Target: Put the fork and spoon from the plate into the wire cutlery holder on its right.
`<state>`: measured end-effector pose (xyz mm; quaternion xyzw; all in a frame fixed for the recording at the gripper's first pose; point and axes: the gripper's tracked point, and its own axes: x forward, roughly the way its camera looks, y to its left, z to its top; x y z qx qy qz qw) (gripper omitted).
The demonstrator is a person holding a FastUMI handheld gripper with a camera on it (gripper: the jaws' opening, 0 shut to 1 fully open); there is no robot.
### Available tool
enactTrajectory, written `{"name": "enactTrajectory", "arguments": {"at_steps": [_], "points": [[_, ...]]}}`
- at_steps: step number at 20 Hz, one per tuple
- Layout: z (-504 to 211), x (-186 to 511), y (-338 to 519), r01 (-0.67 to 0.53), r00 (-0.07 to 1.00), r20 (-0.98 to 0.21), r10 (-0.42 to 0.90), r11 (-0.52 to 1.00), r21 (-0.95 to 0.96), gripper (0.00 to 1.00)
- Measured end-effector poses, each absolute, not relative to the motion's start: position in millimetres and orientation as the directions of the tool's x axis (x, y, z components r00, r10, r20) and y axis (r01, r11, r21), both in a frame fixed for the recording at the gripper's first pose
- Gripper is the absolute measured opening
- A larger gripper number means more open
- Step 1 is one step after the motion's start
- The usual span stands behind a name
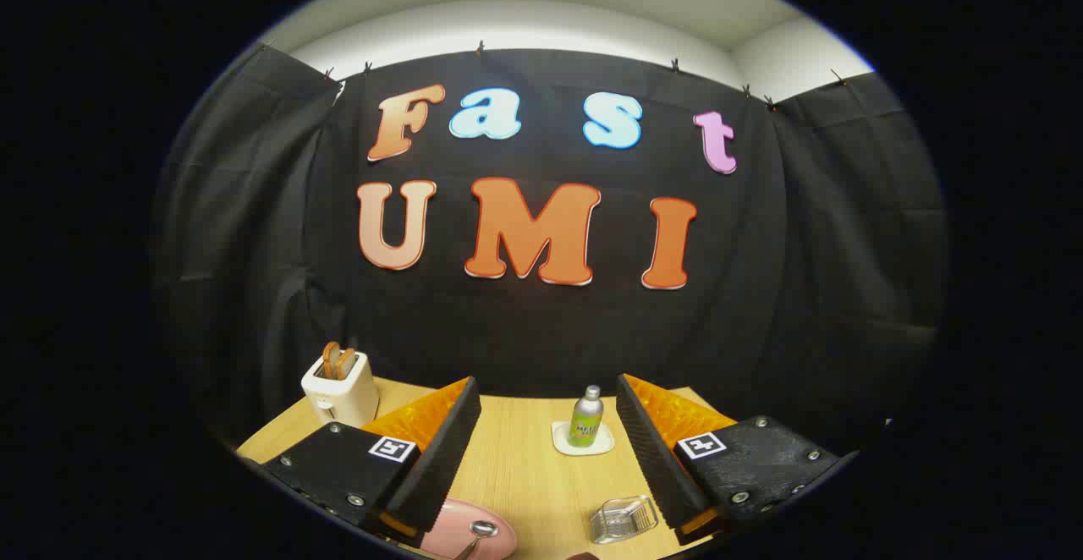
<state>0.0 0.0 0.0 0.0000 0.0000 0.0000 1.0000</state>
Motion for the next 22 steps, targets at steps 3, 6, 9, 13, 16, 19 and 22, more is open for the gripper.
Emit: {"name": "enactTrajectory", "arguments": {"at_steps": [3,6,9,13,16,19,22], "points": [[-50,12,13,-0.023,0.986,-0.164,0.028,0.999,0.028,0.97],[-98,20,32,-0.06,0.946,-0.315,0.072,0.997,0.047,0.97],[-146,21,50,-0.101,0.885,-0.453,0.104,0.994,0.031,0.93],[-207,16,71,-0.142,0.776,-0.616,0.134,0.989,0.036,0.89],[-242,4,82,-0.153,0.694,-0.704,0.15,0.986,0.059,0.85],[-256,2,90,-0.159,0.668,-0.727,0.161,0.985,0.072,0.8],[-257,4,91,-0.169,0.673,-0.719,0.17,0.983,0.075,0.78]]}}
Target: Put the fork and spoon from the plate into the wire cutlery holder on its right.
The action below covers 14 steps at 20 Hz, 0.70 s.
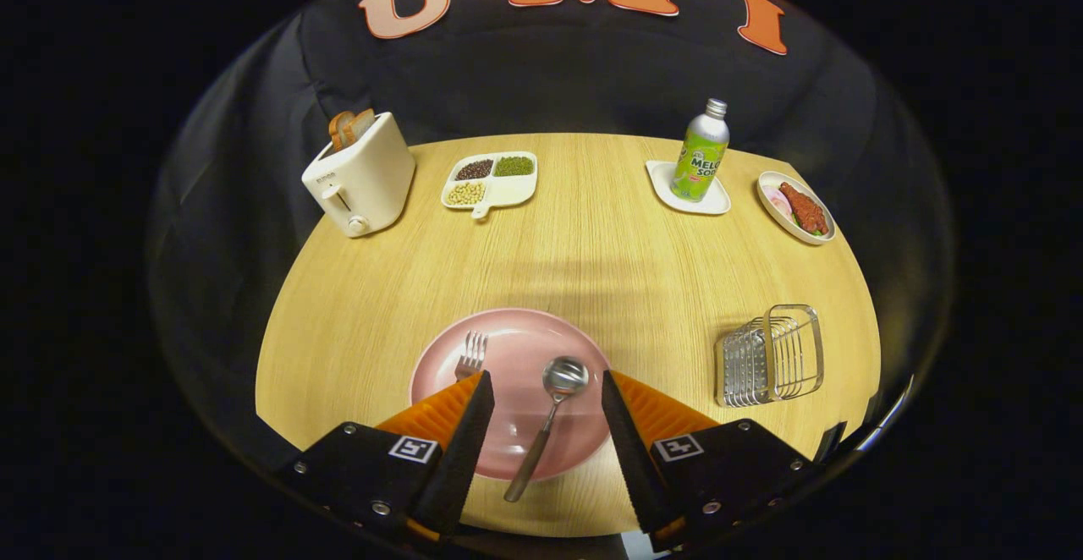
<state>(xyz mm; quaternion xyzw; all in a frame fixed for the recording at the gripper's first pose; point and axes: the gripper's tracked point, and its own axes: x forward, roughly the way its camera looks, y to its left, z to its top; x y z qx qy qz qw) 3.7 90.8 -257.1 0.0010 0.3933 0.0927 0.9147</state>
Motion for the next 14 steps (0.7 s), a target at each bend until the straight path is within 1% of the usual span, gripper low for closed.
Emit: {"name": "enactTrajectory", "arguments": {"at_steps": [2,3,10,11,14], "points": [[-266,-5,87,-0.156,0.632,-0.758,0.163,0.984,0.081,0.75],[-271,-8,87,-0.155,0.615,-0.771,0.164,0.984,0.086,0.72],[-320,-32,90,-0.17,0.461,-0.876,0.143,0.983,0.072,0.68],[-325,-34,91,-0.17,0.444,-0.885,0.139,0.983,0.069,0.63],[-339,-36,92,-0.164,0.397,-0.91,0.121,0.985,0.06,0.56]]}}
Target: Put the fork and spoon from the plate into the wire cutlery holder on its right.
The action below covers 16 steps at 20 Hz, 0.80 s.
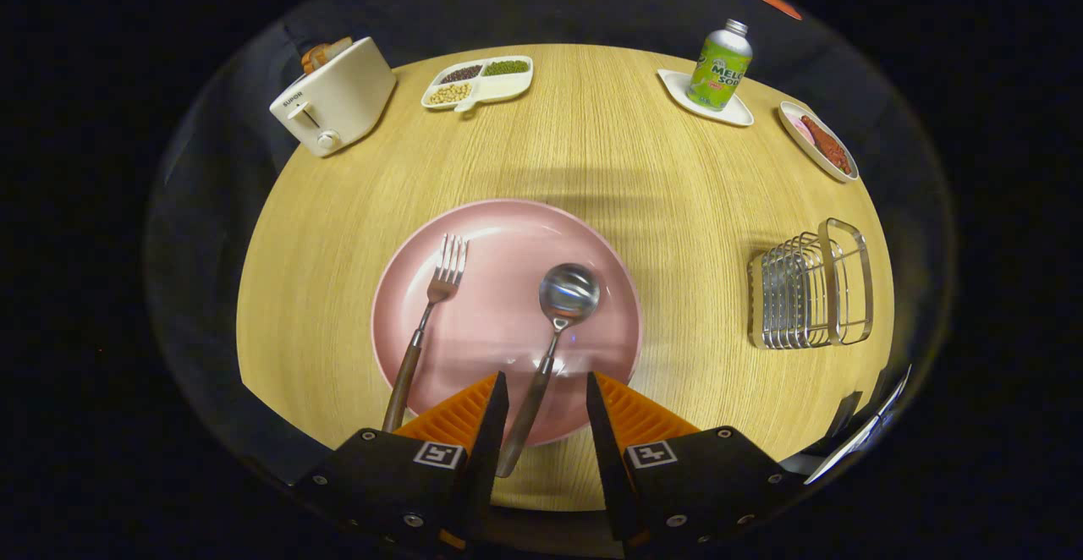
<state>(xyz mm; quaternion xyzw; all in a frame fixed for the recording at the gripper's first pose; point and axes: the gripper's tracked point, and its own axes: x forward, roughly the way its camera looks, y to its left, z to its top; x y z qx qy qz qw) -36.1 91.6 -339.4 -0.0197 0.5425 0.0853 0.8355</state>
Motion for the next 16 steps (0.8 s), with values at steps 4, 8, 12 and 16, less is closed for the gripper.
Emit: {"name": "enactTrajectory", "arguments": {"at_steps": [4,8,12,16], "points": [[-355,-35,93,-0.139,0.35,-0.931,0.106,0.988,0.061,0.43],[-365,-37,97,-0.126,0.304,-0.946,0.111,0.989,0.076,0.25],[-363,-32,93,-0.113,0.32,-0.94,0.123,0.989,0.091,0.12],[-347,-28,84,-0.111,0.365,-0.92,0.142,0.988,0.108,0.06]]}}
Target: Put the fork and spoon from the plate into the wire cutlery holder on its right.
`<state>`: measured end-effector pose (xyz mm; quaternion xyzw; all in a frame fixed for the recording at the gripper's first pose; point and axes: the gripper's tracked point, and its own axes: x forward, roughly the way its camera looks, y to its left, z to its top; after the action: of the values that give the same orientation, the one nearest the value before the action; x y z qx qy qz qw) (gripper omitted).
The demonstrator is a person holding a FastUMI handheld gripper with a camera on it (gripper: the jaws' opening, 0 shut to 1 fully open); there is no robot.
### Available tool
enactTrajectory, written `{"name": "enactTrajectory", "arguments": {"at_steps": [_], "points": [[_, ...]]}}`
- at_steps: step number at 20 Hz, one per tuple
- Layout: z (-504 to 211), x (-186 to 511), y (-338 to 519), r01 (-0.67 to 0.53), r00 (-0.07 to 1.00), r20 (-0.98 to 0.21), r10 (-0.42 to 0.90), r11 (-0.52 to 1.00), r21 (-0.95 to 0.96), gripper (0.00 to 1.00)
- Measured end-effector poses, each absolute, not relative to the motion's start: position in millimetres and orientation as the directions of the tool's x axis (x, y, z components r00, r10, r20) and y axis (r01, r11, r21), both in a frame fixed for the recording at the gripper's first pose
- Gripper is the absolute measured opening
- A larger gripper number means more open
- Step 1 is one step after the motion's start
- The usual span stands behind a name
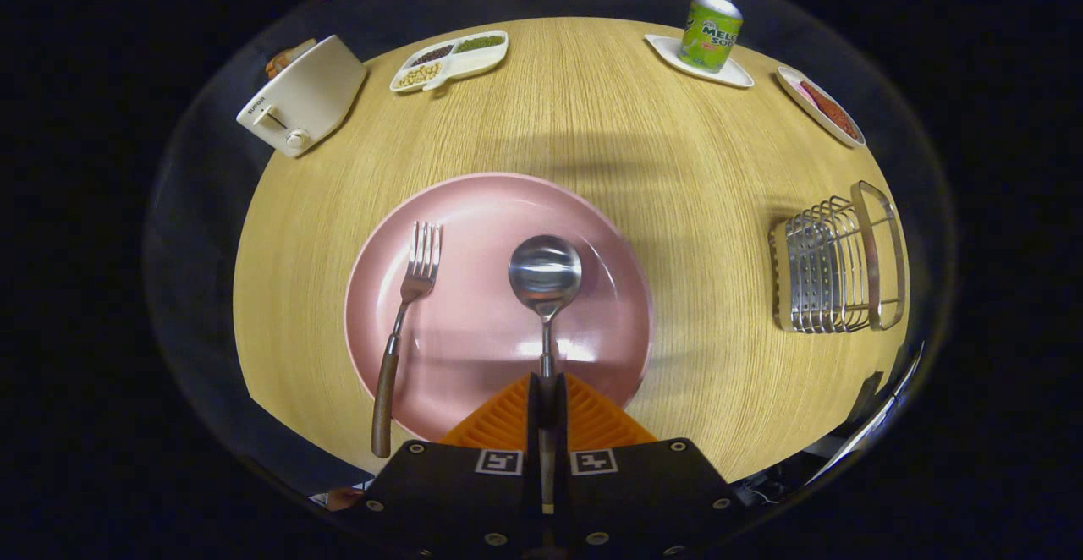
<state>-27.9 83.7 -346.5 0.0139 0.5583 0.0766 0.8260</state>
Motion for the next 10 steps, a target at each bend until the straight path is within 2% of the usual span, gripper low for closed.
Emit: {"name": "enactTrajectory", "arguments": {"at_steps": [4,10], "points": [[-316,-25,66,-0.134,0.434,-0.888,0.155,0.985,0.107,0.06],[-267,-25,19,-0.083,0.523,-0.838,0.157,0.988,0.134,0.06]]}}
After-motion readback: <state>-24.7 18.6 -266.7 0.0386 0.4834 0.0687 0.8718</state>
